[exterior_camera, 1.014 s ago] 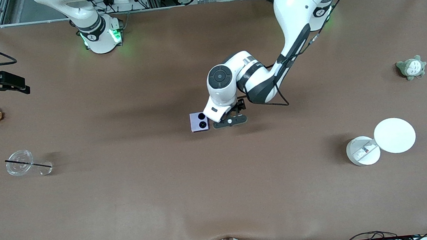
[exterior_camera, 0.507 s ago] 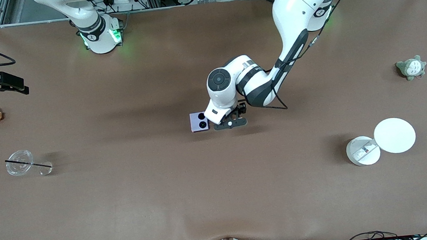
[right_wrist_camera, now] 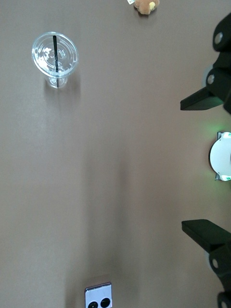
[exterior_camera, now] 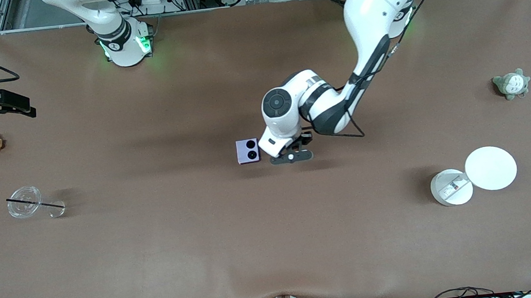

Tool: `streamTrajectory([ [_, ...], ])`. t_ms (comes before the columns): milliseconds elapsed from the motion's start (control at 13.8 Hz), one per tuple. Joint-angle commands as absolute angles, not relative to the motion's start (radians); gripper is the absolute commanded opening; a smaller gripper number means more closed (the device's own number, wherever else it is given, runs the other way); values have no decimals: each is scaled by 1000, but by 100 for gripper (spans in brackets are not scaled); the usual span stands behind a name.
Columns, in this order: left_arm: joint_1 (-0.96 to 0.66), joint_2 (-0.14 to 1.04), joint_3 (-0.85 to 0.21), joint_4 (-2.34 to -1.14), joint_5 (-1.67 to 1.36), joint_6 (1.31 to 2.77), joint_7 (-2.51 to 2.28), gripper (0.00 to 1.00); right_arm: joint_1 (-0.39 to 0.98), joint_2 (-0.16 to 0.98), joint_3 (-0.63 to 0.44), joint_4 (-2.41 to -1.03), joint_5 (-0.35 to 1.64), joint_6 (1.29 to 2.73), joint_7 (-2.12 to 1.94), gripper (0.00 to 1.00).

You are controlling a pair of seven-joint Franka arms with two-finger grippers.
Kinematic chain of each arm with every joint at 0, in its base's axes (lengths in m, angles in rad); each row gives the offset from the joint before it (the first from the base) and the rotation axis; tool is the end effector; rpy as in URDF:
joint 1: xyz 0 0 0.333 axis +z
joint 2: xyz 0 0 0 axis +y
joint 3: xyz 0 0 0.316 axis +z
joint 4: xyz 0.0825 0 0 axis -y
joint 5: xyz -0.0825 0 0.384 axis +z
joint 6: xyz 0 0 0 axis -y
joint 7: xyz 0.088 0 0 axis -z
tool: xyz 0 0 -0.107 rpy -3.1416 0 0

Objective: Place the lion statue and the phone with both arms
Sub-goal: 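Carry the lion toward the white lamp while the right gripper reaches out, then lower the lion by the white lamp while the right gripper grasps the phone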

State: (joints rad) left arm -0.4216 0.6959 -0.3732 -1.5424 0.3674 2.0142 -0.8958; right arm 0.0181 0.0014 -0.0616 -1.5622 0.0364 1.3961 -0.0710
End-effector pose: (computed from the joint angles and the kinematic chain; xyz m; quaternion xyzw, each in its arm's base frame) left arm 0.5200 -0.4478 0.2501 -0.9958 0.0133 0.0271 0.0867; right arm 0.5350 -0.0189 0.6141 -0.9962 -0.0153 0.0825 0.0228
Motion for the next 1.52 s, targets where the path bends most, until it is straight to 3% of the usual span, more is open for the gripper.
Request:
streamTrajectory([
  [0, -294, 556, -438, -1609, 351, 1907, -793, 0, 21, 11, -55, -1543, 106, 1384, -58, 100],
  [145, -179, 500, -521, -1666, 347, 1910, -756, 0, 47, 23, -51, -1543, 147, 1394, -32, 100],
  [362, 15, 491, -632, -1635, 342, 1913, -677, 0, 98, 76, -48, -1526, 207, 1396, 30, 100],
  [724, 271, 531, -653, -1660, 344, 1917, -412, 0, 251, 185, -46, -1482, 244, 1489, 222, 100],
  [1086, 344, 624, -646, -1652, 461, 2081, -364, 0, 402, 288, -46, -1483, 245, 1676, 357, 100],
  [1448, 333, 679, -641, -1614, 551, 2102, -367, 0, 547, 431, -46, -1489, 242, 1865, 476, 100],
])
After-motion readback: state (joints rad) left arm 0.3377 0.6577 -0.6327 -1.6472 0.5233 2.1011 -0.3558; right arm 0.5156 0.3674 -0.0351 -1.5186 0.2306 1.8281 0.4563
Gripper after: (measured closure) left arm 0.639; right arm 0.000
